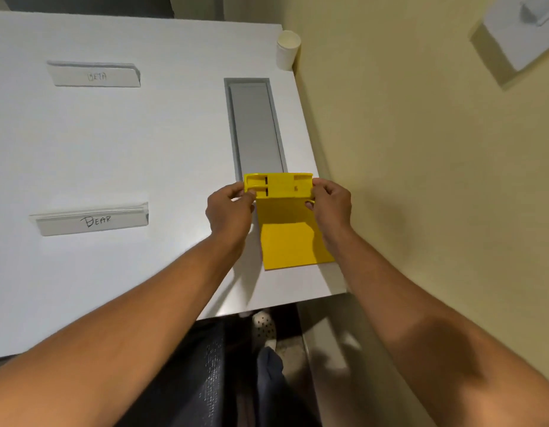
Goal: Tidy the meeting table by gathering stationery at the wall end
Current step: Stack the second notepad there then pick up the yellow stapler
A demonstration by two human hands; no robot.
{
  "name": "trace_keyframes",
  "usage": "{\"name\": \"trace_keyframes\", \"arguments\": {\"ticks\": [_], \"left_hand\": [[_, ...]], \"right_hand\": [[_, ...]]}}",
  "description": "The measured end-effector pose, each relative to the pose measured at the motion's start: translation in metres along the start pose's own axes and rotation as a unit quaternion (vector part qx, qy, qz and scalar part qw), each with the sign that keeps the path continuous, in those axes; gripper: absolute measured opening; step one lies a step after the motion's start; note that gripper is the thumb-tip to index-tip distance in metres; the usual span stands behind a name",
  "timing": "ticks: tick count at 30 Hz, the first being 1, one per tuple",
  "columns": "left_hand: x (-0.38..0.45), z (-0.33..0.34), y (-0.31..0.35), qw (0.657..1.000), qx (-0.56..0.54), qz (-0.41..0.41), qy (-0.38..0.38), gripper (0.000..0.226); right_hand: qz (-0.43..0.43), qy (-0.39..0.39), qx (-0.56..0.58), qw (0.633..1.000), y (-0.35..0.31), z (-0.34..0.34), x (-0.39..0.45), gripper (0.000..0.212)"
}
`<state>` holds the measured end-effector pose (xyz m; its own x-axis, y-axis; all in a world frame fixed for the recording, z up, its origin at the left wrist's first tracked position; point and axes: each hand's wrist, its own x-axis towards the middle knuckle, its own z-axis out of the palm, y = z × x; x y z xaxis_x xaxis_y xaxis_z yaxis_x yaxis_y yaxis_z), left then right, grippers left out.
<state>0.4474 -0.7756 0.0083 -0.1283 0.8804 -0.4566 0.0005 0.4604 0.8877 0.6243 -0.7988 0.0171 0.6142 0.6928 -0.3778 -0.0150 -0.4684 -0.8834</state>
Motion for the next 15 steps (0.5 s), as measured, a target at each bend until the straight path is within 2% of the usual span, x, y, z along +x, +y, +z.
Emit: {"name": "trace_keyframes", "arguments": {"ticks": [3, 6, 11, 15], "left_hand": [[0.022, 0.022, -0.004, 1.0, 0.003, -0.016, 0.019, 0.021], [0.045, 0.039, -0.005, 0.999, 0.024, -0.007, 0.02, 0.026], [0.074, 0.059, 0.012, 0.995, 0.096, 0.033, 0.007, 0.025], [0.096, 0.068, 0.012, 0.99, 0.135, 0.033, -0.01, 0.027]], "right_hand": [[-0.003, 0.002, -0.014, 1.0, -0.002, 0.004, 0.022, 0.03], [-0.002, -0.01, -0.025, 1.0, -0.002, 0.006, 0.044, 0.036], [-0.019, -0.018, -0.02, 0.999, 0.0, 0.012, 0.081, 0.029], [-0.023, -0.037, -0.028, 0.999, 0.004, 0.016, 0.101, 0.035]]}}
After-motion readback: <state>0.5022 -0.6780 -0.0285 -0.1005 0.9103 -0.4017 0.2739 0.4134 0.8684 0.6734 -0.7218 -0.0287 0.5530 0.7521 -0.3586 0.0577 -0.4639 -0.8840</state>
